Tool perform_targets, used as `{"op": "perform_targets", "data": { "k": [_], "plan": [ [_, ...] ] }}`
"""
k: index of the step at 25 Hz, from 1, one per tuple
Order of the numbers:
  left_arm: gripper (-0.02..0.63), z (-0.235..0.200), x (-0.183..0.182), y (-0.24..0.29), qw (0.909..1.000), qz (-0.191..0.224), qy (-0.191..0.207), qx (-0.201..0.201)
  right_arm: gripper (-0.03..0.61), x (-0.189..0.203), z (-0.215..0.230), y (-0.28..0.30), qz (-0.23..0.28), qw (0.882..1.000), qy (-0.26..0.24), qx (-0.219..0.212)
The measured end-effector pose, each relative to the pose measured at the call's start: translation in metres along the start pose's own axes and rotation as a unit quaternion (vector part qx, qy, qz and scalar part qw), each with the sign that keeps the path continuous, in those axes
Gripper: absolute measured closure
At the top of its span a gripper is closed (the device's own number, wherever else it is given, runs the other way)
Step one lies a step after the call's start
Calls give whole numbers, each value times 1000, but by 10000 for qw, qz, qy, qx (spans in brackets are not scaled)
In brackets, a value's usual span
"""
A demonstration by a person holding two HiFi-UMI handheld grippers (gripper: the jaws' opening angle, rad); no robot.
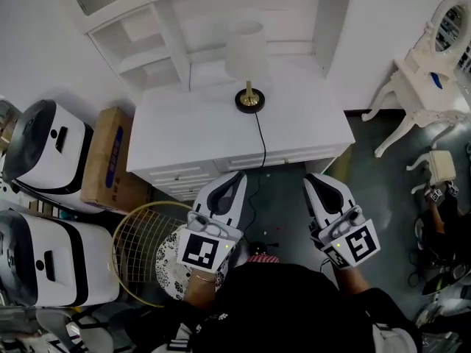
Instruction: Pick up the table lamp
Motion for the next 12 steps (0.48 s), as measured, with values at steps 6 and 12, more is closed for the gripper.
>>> {"op": "perform_targets", "data": {
  "k": [6, 12],
  "plan": [
    [604, -11, 2, 5, 9999, -17, 91, 63, 561, 5, -7, 15, 16, 10000, 18, -50],
    [604, -24, 12, 7, 9999, -48, -103, 56, 561, 12, -4, 20, 21, 10000, 51, 78]
  ]
}}
Point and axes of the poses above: the fingertips, and each gripper's own axes: y forward along the fingers, z to its right, x out of its underside, the point moved 3 cm from there along -y, backward along the fingers, and after that the axes turned 6 degrees about x, right-handed, at the moved point
